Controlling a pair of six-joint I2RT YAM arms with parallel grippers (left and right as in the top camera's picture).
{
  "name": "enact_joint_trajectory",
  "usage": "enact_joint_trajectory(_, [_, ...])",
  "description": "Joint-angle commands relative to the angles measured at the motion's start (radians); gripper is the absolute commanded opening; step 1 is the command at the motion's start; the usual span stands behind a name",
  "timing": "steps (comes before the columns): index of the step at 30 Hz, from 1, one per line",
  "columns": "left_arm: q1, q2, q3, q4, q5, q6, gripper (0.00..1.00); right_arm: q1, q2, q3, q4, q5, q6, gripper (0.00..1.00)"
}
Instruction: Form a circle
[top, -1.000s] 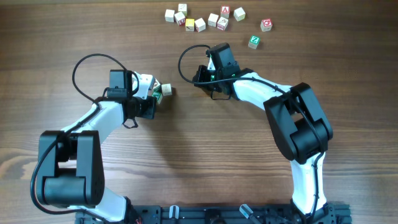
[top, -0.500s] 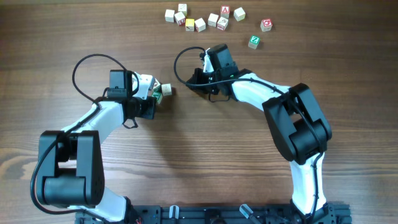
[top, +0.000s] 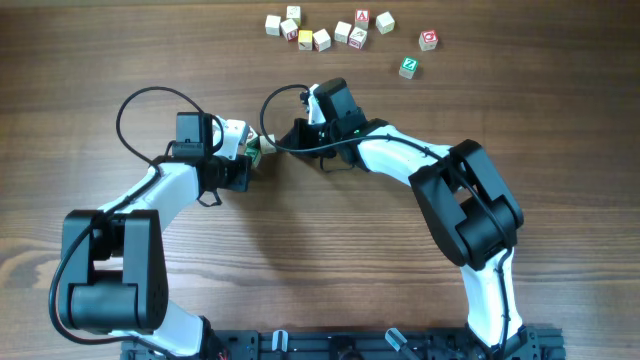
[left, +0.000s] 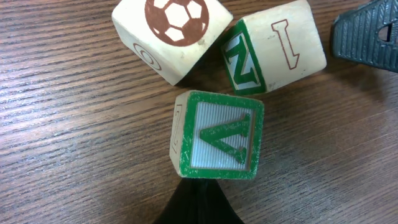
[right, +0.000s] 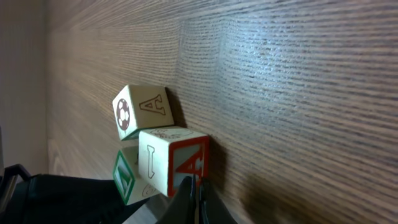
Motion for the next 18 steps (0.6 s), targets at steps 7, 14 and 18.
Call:
enact_joint_trajectory(7, [-0.004,0.015,-0.009,0.003,-0.006,0.019,0.04,0.030,0.023,0.003,0.010,0.084,0.007,0.05])
enact_joint_trajectory(14, [-0.004,0.015,-0.009,0.003,-0.006,0.019,0.04,0.031,0.039,0.003,0.034,0.076,0.040,0.04])
enact_joint_trajectory(18, [-0.004,0.015,-0.009,0.003,-0.006,0.019,0.04,0.031,0.039,0.003,0.038,0.072,0.061,0.04])
